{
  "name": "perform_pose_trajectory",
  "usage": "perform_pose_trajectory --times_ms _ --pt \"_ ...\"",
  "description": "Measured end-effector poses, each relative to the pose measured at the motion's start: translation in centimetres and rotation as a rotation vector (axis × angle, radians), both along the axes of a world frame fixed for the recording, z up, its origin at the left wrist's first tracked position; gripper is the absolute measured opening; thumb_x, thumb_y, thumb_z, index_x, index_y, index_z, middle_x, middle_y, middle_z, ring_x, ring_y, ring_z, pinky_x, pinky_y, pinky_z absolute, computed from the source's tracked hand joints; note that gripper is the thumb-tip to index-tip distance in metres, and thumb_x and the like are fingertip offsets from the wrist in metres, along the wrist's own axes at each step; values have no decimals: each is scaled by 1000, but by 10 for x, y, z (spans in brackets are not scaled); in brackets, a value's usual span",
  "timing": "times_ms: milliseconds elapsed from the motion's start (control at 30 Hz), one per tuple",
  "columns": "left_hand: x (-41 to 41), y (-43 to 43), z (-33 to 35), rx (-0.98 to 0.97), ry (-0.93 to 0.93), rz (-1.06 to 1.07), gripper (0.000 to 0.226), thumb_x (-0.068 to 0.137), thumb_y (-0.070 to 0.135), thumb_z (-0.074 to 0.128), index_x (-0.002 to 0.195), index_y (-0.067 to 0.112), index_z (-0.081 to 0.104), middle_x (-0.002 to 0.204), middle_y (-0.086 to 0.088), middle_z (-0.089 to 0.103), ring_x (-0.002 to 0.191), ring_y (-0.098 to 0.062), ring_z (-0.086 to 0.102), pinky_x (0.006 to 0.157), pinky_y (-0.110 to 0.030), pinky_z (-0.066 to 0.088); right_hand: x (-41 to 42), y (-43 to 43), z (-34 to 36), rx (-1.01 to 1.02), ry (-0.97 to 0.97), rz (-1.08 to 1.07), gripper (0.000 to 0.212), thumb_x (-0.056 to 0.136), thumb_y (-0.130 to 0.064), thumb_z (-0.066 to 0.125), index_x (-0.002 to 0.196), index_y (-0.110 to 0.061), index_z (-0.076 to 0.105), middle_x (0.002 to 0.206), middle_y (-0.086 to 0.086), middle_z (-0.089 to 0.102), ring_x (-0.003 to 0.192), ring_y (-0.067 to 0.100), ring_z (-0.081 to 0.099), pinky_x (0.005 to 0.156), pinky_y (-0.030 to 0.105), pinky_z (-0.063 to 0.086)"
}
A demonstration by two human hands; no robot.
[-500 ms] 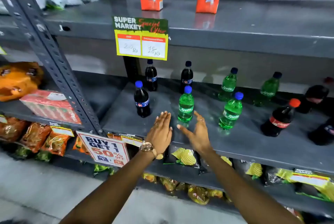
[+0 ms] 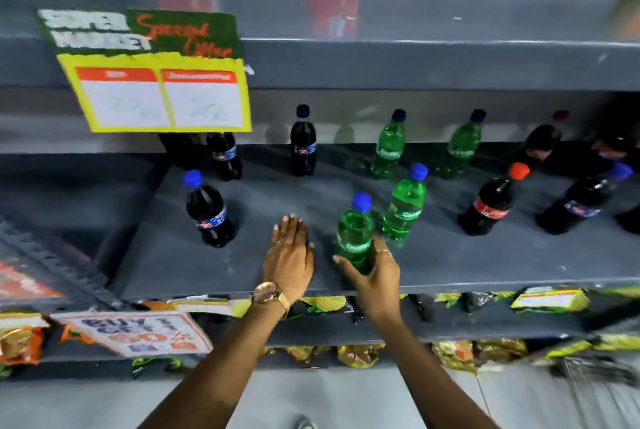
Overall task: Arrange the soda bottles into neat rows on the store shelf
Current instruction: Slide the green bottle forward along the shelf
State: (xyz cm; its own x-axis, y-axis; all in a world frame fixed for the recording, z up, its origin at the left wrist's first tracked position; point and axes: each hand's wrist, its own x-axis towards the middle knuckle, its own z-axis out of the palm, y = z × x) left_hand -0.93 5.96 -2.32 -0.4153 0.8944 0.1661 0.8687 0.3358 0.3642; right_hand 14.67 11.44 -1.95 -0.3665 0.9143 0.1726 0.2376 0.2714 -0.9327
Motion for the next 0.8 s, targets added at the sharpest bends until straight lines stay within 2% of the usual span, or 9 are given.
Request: perform_pose_trajectory --times_ms 167,233,300,367,400,500,567,733,800 --pt "8 8 -4 -11 26 44 57 87 26 28 132 -7 37 142 -29 36 136 -39 28 113 -46 12 76 16 10 -7 26 -274 38 73 -17 81 103 -17 58 96 1 71 88 7 67 76 17 50" --pt "12 12 -3 -12 20 76 57 87 26 30 134 -7 34 145 -29 32 137 -38 25 114 -45 10 95 35 14 3 9 -344 39 73 -21 80 105 -18 58 96 -1 70 90 8 67 78 22 52" --pt "18 18 -3 -25 15 114 55 90 24 31 136 -7 30 147 -28 27 139 -37 21 115 -45 8 104 56 18 -19 6 -351 40 74 -20 80 107 -19 56 95 -10 68 89 -4 65 78 20 52" --pt "23 22 -3 -38 6 152 53 93 21 36 138 -6 25 149 -26 23 140 -35 16 117 -44 6 103 76 21 -19 15 -341 42 74 -15 79 108 -22 54 94 -17 64 85 -16 61 75 8 49" --pt "26 25 -2 -38 1 171 53 93 20 37 138 -6 24 150 -26 22 141 -35 15 117 -44 6 102 86 22 -22 20 -334 44 74 -13 79 109 -23 54 95 -14 66 85 -16 61 76 8 48" --pt "31 28 0 -40 9 214 53 92 20 34 137 -7 27 148 -27 25 140 -36 18 117 -46 8 95 111 19 -35 4 -294 44 73 -17 80 110 -21 56 101 1 70 91 6 66 85 28 54" --pt "32 28 0 -57 18 224 53 92 20 34 137 -7 27 149 -27 25 140 -35 18 117 -46 8 92 119 18 -44 13 -266 44 73 -19 80 110 -19 56 102 2 69 93 16 66 85 35 54" --pt "31 28 0 -61 39 223 62 86 29 23 136 -6 29 148 -27 28 140 -35 20 117 -46 8 108 106 15 -116 93 -190 54 75 -22 79 123 -19 56 113 -7 67 103 7 63 89 21 50" --pt "32 28 -1 -59 40 221 62 86 29 24 136 -6 30 147 -27 29 139 -35 21 117 -47 9 129 92 9 -159 146 -240 47 75 -21 79 118 -15 62 114 -4 68 102 6 64 90 19 51"
